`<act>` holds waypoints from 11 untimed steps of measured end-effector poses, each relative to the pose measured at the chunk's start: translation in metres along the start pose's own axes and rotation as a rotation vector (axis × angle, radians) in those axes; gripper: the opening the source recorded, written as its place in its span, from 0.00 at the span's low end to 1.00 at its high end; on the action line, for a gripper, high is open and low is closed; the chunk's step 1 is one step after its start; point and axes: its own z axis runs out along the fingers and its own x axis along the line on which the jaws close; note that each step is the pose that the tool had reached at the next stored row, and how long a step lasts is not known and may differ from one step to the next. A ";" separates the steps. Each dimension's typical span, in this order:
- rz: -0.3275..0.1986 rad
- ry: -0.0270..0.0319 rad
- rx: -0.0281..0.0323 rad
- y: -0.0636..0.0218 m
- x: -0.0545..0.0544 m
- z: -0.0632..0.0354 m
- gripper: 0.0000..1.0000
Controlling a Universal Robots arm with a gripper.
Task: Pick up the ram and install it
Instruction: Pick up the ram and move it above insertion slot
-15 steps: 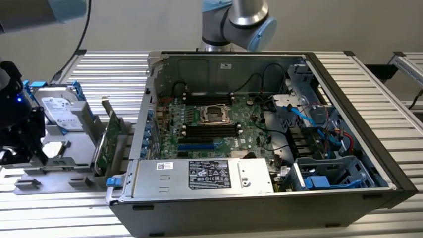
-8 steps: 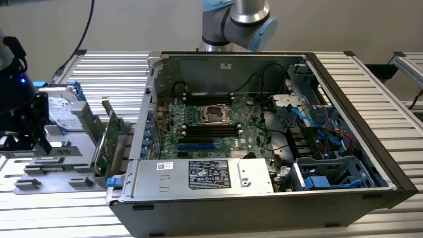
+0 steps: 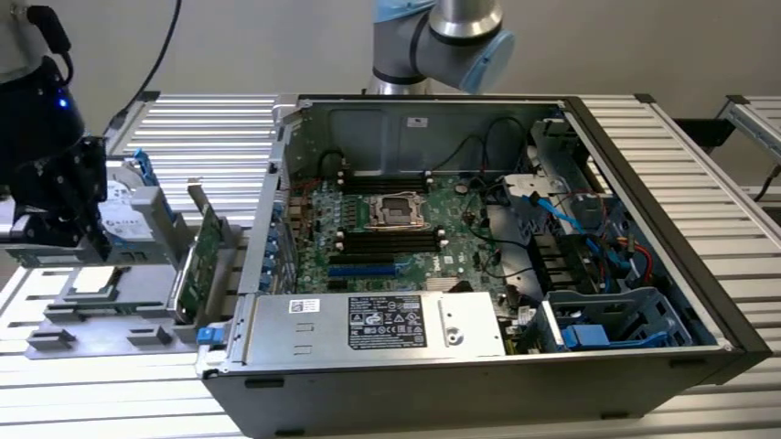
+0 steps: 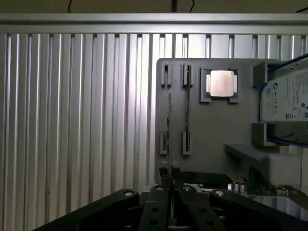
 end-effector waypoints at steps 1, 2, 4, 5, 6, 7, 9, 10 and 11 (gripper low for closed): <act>0.000 0.0000 -0.0009 -0.0038 0.000 -0.0048 0.13; 0.000 -0.0003 -0.0015 -0.0077 0.000 -0.0095 0.13; 0.000 -0.0002 -0.0034 -0.0154 0.000 -0.0191 0.13; 0.000 -0.0002 -0.0041 -0.0193 0.000 -0.0239 0.13; 0.000 -0.0003 -0.0050 -0.0231 0.000 -0.0287 0.13; 0.000 -0.0002 -0.0061 -0.0273 0.000 -0.0339 0.13; 0.000 -0.0003 -0.0079 -0.0350 0.000 -0.0435 0.13; 0.000 -0.0003 -0.0090 -0.0388 0.000 -0.0483 0.13; 0.000 -0.0001 -0.0103 -0.0425 0.000 -0.0531 0.13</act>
